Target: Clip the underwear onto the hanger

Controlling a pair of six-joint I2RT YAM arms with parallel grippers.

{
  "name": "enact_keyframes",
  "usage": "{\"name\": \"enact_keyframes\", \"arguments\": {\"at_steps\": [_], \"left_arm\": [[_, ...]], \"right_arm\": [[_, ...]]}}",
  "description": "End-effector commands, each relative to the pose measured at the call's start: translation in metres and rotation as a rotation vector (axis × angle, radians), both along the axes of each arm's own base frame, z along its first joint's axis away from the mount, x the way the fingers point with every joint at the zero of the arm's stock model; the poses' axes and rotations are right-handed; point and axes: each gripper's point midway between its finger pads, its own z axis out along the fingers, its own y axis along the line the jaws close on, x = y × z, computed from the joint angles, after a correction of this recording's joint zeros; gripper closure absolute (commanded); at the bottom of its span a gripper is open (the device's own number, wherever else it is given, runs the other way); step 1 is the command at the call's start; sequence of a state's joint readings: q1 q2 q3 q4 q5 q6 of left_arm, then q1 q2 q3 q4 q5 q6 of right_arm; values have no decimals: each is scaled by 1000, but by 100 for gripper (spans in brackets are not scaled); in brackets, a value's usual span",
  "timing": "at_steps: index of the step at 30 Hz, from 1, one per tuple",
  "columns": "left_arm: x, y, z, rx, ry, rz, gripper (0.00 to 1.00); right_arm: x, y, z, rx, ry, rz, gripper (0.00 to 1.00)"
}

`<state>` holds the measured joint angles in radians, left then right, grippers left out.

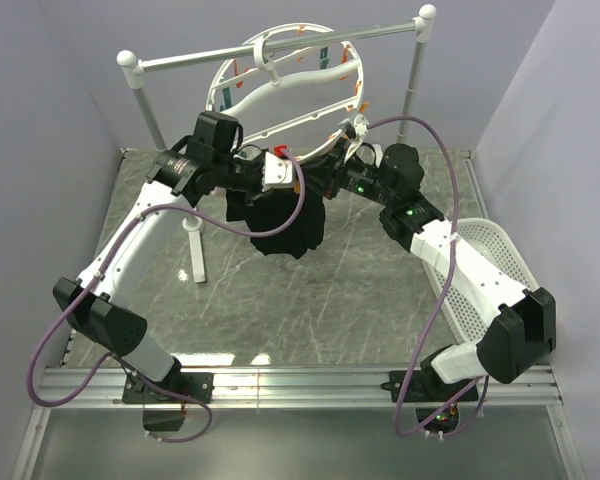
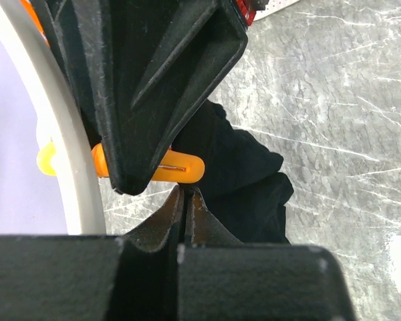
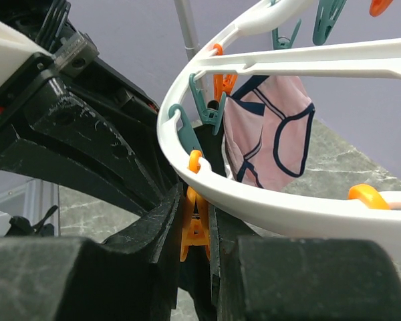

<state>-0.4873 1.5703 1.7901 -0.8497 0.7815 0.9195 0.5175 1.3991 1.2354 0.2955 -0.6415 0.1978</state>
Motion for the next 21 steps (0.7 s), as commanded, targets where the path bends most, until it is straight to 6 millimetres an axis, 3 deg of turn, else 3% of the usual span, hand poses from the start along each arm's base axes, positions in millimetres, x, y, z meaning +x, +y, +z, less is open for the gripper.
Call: {"name": "enact_keyframes", "arguments": {"at_steps": [1,13,21], "left_arm": [[-8,-3,46,-99,-106,-46,100],[1,-5,59,-158,-130,-8,100],[-2,-6,57,-157,-123,-23,100]], "right_arm": [[-17,4,-18,-58,9,73,100],[-16,4,-21,-60,15,68,100],[-15,3,-20,-60,21,58,75]]}}
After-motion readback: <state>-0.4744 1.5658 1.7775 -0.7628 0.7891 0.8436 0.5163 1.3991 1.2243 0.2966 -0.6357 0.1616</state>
